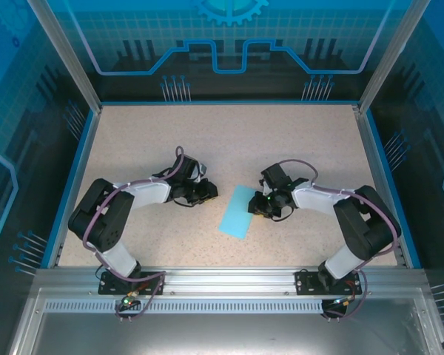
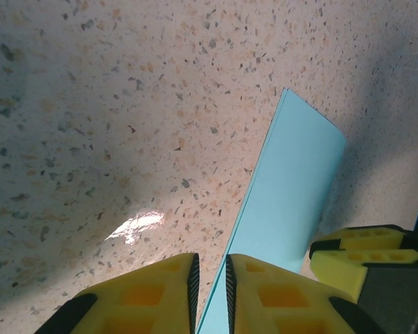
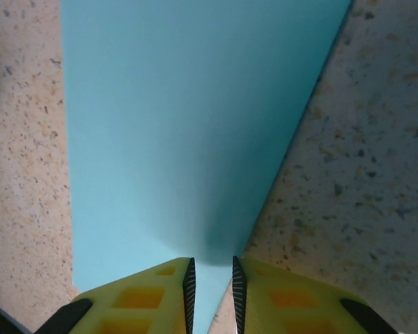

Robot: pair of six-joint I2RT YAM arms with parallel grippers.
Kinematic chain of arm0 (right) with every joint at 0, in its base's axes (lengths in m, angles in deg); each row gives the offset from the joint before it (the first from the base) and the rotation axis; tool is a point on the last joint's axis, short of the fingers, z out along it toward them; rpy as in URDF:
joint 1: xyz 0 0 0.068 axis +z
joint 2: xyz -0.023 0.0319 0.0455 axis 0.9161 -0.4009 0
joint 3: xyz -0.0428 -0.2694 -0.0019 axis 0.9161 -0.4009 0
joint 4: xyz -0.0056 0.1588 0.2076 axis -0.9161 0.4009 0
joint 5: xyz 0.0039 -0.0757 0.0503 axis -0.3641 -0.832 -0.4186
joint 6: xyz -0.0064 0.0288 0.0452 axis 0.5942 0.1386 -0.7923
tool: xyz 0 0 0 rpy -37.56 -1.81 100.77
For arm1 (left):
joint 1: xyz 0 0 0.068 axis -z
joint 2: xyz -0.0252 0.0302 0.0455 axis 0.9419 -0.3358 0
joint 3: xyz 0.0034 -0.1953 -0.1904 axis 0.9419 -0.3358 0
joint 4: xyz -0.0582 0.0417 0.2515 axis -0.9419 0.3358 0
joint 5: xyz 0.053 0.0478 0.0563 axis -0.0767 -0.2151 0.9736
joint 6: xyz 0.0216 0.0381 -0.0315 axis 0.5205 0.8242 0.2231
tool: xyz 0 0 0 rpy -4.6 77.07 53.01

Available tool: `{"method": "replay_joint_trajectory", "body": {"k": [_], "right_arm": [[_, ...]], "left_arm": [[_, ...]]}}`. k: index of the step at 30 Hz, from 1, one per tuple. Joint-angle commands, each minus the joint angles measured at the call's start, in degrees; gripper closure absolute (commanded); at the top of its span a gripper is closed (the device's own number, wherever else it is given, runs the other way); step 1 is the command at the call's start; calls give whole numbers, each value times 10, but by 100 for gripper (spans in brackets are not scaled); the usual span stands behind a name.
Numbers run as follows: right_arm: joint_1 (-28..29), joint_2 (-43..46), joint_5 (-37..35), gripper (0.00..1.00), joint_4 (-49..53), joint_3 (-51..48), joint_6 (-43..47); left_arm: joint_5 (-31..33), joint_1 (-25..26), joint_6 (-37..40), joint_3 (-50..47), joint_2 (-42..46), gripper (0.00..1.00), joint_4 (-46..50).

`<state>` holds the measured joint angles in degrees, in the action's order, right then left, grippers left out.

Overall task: Fold a paper plane with a square sheet of paper (pick it up from the middle)
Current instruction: Fold the square sheet of paper in half at the center of the table, then rotate the paper at the center of the table.

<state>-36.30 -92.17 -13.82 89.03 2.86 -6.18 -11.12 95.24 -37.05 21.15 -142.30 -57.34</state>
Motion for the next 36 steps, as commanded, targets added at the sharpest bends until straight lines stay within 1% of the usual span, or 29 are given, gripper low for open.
{"method": "replay_joint_trajectory", "body": {"k": [1, 4, 8, 12, 20, 26, 29, 30, 32, 33, 36], "right_arm": [[6, -17, 12, 77, -8, 25, 4], [8, -28, 18, 78, -12, 35, 11], [7, -50, 22, 79, 8, 60, 34], [8, -87, 29, 79, 24, 101, 55], [15, -133, 8, 79, 60, 142, 65], [29, -178, 37, 80, 89, 203, 125], [31, -198, 62, 80, 107, 240, 158], [31, -202, 60, 81, 120, 254, 164], [31, -190, 43, 81, 141, 265, 163], [30, -175, 46, 79, 139, 261, 159], [30, -105, 35, 75, 129, 233, 146]], "left_arm": [[-14, -2, 20, -4, 16, 79, 18], [-15, -2, 24, -1, 16, 79, 22], [-17, -2, 28, 3, 14, 79, 28], [-24, -2, 28, 2, 15, 77, 31], [-18, -2, 33, -5, 29, 75, 41], [14, -2, 34, -10, 47, 75, 53], [14, -2, 29, -11, 48, 74, 59], [13, -2, 26, -13, 49, 74, 59], [11, -2, 20, -16, 47, 73, 62], [7, -2, 16, -14, 45, 72, 66], [-24, -2, 2, -19, 41, 68, 54]]}}
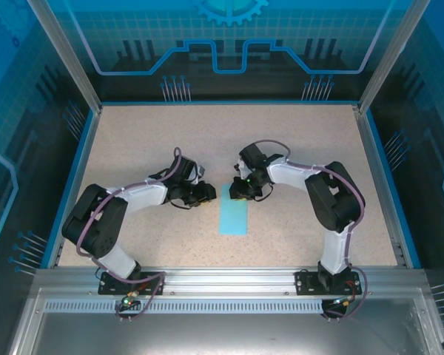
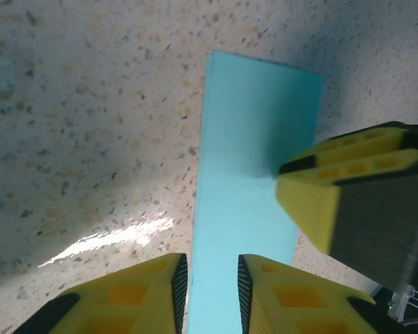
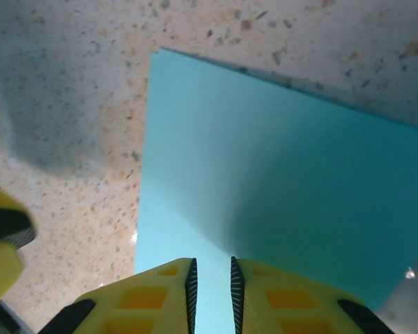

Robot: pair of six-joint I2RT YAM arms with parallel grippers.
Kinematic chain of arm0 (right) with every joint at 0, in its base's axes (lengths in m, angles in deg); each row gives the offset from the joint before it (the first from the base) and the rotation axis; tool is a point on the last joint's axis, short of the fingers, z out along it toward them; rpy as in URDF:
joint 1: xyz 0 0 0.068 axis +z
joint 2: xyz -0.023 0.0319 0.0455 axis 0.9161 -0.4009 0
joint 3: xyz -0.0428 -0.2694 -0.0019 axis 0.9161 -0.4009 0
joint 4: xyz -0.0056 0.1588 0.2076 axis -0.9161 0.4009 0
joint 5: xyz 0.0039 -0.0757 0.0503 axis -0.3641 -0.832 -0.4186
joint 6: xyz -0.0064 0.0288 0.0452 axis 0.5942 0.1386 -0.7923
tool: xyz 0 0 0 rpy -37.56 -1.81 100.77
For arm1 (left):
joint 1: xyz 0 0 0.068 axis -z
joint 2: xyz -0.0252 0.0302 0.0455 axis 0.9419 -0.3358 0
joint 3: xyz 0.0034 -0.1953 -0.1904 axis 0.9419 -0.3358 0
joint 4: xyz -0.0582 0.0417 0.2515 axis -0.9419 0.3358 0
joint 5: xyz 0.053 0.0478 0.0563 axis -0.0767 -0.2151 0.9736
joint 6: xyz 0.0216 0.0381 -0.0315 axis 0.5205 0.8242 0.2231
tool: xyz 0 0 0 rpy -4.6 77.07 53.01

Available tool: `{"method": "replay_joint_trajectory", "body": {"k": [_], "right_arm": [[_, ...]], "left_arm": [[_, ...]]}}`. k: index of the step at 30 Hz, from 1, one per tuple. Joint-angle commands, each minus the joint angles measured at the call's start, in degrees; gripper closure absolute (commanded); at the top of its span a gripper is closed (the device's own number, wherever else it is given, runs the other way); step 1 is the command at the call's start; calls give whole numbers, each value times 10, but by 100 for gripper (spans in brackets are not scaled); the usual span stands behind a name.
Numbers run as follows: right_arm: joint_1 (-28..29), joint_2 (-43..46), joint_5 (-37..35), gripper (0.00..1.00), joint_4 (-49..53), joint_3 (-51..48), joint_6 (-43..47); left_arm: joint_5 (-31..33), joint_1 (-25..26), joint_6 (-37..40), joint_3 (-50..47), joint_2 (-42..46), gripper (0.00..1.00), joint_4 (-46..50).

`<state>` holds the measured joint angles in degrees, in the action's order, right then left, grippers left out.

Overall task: Fold a paper plane with a square sheet of paper (pick it up from the middle)
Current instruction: Rotate the paper at the center of the table, then fold the triangle a second time at the center of the table.

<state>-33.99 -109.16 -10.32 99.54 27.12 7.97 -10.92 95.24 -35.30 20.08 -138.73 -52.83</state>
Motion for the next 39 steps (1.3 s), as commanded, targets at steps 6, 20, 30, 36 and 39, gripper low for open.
{"method": "replay_joint_trajectory", "body": {"k": [6, 20, 30, 36, 39], "right_arm": [[0, 153, -29, 72, -20, -110, -55], [18, 154, 27, 73, -146, -217, -122], [16, 138, 21, 71, -174, -246, -135], [16, 133, 10, 71, -153, -242, -126], [16, 139, 14, 71, -168, -251, -132]], "left_arm": [[-62, -1, -21, -7, -7, 60, -1], [-82, 16, -33, 19, -42, 57, 4], [-60, 29, -23, 30, -50, 57, 40], [-65, 34, -29, 35, -56, 57, 35], [-63, 37, -30, 34, -57, 57, 36]]}}
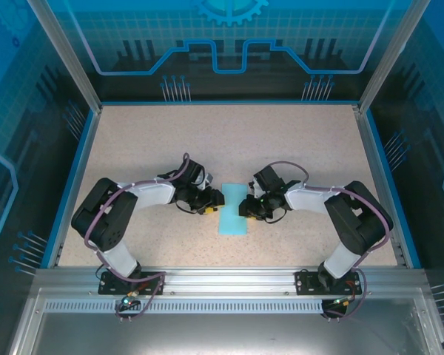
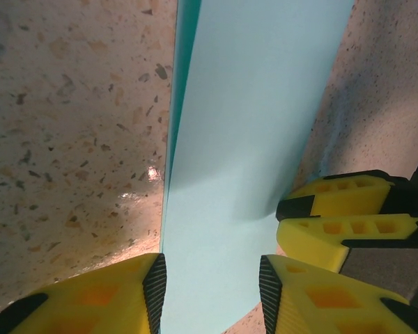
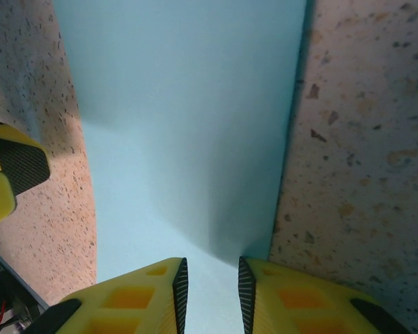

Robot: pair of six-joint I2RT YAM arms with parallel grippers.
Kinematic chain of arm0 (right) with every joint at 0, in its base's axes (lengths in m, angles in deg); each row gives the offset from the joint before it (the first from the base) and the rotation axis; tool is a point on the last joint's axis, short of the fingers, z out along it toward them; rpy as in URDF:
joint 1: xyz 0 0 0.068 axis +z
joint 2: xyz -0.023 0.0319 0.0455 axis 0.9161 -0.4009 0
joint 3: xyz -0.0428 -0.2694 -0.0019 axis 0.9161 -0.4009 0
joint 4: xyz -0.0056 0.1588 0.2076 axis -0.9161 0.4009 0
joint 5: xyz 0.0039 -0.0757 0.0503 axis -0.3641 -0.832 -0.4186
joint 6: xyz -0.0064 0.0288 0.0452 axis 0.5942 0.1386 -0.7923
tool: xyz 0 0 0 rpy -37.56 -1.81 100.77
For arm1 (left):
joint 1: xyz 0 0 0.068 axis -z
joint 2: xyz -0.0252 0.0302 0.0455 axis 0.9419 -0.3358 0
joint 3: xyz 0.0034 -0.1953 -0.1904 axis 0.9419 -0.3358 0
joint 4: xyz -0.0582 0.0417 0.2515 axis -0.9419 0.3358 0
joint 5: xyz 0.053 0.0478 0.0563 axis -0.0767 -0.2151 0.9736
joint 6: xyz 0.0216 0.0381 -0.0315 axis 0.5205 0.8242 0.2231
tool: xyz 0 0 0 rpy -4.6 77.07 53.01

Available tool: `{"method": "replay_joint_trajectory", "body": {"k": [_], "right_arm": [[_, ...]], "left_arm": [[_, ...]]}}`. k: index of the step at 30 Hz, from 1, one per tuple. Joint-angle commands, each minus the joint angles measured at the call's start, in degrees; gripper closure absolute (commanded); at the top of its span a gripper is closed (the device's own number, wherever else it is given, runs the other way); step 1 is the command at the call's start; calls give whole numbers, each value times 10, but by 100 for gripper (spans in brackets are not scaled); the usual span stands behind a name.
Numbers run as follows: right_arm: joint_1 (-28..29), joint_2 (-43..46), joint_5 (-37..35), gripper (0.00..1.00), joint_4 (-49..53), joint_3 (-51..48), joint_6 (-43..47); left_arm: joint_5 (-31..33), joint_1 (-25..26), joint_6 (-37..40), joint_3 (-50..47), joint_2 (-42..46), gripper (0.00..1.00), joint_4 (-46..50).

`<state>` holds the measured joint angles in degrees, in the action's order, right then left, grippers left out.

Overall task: Fold a paper plane with a square sheet of paper (pick it up from the middle)
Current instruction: Fold the triangle a second time at the center of the table.

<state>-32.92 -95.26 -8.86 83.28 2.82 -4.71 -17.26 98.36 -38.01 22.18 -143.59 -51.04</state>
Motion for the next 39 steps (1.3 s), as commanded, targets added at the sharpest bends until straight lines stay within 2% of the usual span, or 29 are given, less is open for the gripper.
{"method": "replay_joint_trajectory", "body": {"k": [1, 9, 17, 25, 33, 37, 39], "right_arm": [[5, 1, 0, 71, -7, -12, -7], [3, 9, 5, 71, -28, -33, -13], [-2, 9, 10, 71, -50, -50, -22], [-6, 15, 8, 71, -54, -60, -26], [-8, 21, 3, 71, -49, -62, -26], [-9, 24, 2, 71, -45, -60, -24], [-9, 23, 2, 71, -41, -58, -22]], "left_arm": [[0, 6, -5, 10, -8, 57, 14], [-15, 10, -5, 16, -16, 56, 13], [-3, 12, -1, 21, -21, 55, 26], [0, 17, -13, 2, -3, 46, 41], [-28, 24, -59, -60, 41, 46, 10], [-31, 34, -72, -72, 49, 48, -1], [-53, 34, -90, -80, 42, 51, -32]]}}
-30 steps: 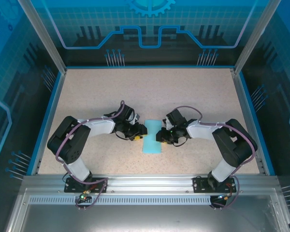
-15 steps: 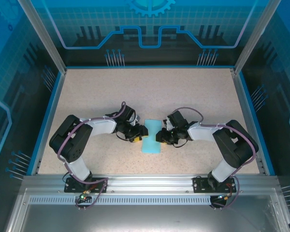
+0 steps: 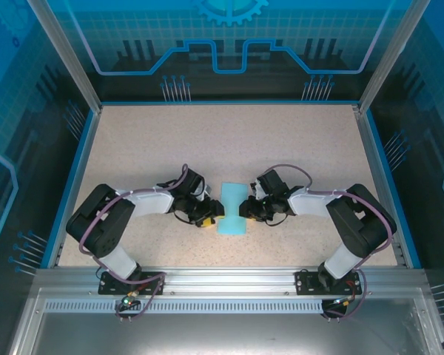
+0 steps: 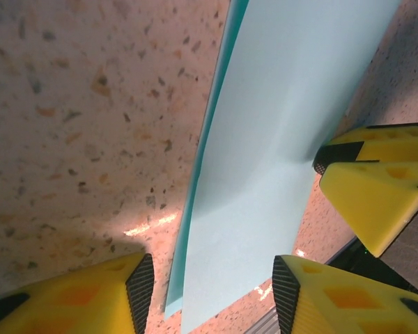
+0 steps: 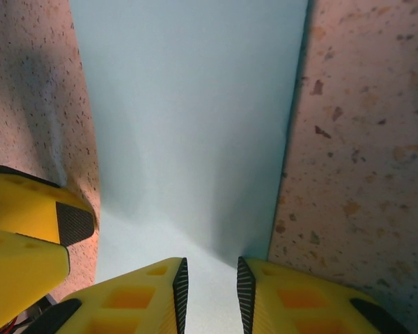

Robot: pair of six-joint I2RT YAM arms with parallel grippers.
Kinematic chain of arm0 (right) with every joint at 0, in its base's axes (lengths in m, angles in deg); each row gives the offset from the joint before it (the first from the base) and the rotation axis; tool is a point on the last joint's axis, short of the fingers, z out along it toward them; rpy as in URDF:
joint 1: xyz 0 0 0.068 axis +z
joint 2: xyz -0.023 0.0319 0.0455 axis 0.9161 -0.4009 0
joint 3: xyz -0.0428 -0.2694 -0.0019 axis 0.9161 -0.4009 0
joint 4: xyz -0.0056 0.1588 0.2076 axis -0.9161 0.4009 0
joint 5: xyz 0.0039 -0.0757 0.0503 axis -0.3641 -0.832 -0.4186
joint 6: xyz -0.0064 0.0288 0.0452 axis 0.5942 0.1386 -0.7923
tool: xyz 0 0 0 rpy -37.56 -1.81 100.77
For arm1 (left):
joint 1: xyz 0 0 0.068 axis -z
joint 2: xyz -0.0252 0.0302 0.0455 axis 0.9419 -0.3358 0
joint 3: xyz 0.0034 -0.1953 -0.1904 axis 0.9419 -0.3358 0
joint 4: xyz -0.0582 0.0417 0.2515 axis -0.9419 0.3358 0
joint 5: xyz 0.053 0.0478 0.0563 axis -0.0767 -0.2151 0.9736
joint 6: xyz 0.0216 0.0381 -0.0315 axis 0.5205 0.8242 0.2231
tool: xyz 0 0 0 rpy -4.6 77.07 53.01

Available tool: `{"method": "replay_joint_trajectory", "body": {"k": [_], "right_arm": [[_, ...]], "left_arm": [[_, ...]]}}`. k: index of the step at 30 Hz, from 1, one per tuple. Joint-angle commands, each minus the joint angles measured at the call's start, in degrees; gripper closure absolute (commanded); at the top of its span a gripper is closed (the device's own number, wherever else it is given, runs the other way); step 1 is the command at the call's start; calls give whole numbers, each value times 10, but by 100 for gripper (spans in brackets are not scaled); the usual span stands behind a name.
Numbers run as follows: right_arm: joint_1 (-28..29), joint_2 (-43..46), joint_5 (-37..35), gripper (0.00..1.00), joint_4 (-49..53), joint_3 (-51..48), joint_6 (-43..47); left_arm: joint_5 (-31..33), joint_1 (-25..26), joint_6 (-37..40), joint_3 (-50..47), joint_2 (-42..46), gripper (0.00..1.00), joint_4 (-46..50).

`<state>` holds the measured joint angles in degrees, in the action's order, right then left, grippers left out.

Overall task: Fold a paper plane with a square sheet of paper (pick it up from the middle)
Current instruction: Fold the triangle a second time at the center of the table.

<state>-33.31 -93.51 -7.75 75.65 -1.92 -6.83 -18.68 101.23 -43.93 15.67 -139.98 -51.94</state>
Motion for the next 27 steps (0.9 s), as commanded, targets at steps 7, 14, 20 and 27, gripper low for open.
{"method": "replay_joint_trajectory", "body": {"k": [7, 14, 20, 27], "right_arm": [[-5, 7, -8, 71, 28, -17, -4], [-6, 8, -4, 71, 29, -16, -2], [-6, 10, -1, 71, 26, -17, -2], [-6, 34, 9, 71, 18, -14, -2]], "left_arm": [[-65, 7, -49, -14, -12, 53, -53], [-77, 8, -54, -17, -20, 53, -67], [-89, 8, -67, -12, -24, 54, -99], [-73, 7, -70, 4, -40, 67, -106]]}}
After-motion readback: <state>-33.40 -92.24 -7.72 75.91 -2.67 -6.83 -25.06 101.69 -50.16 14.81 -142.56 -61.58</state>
